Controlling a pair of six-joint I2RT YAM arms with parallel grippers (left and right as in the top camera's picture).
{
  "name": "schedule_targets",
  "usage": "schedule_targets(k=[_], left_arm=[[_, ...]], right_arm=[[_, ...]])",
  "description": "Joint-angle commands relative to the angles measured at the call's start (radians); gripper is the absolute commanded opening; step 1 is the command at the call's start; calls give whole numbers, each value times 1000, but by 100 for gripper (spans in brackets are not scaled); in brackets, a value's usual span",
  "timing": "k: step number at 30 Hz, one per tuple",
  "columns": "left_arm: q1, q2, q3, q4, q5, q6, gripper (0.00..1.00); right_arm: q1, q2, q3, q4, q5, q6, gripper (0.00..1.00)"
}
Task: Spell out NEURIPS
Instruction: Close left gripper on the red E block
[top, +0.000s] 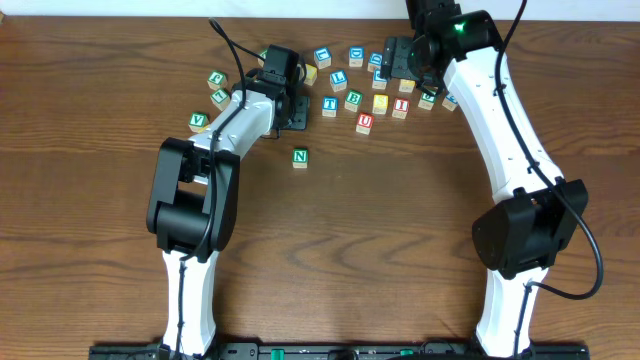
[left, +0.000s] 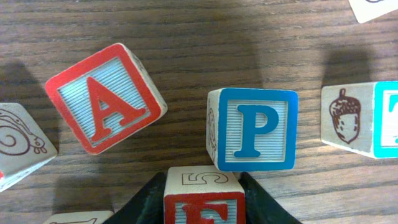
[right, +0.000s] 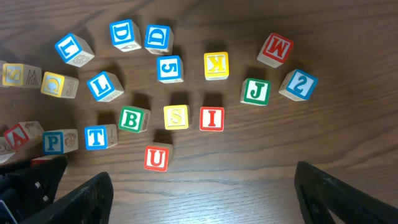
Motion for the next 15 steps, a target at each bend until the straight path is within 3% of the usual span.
schedule_targets(k=[1,15], left_arm=[[-2,4,-4,1,6,-2,34],[-7,-135,-3,-27,10,-28,34]], right_arm=[[1,10,-8,-2,18,11,88],[1,10,-8,3,30,11,89]])
